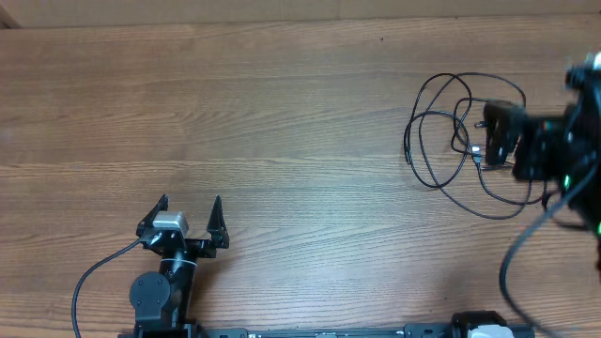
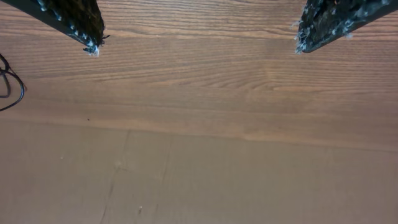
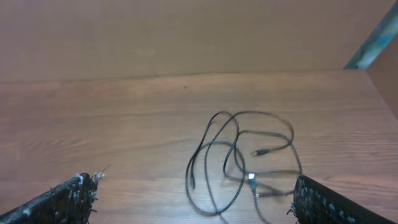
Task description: Untangle cables
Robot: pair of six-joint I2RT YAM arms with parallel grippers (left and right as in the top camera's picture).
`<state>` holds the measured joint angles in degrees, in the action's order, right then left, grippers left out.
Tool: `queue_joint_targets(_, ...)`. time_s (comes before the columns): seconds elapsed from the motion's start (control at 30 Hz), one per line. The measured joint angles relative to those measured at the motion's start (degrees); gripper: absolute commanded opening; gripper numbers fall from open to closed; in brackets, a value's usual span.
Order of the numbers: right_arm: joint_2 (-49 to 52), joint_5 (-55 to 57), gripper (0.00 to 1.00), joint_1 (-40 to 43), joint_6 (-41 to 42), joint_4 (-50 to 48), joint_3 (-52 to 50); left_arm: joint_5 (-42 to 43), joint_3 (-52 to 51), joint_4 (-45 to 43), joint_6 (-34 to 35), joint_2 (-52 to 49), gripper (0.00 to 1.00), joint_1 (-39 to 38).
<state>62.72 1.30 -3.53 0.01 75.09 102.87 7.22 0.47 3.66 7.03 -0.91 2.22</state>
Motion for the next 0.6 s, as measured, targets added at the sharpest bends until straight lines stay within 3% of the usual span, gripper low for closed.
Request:
queue_joint_targets(0.2, -10.16, 0.02, 1.0, -2.51, 0.0, 0.39, -15.34, 0.0, 0.0, 0.0, 0.0, 0.0, 1.0, 0.0)
queue_joint_targets(0.6, -20.7, 0.0, 1.0, -2.51, 0.04, 0.57, -38.4, 0.0, 0.0, 0.02, 0.0, 0.0, 1.0, 0.0)
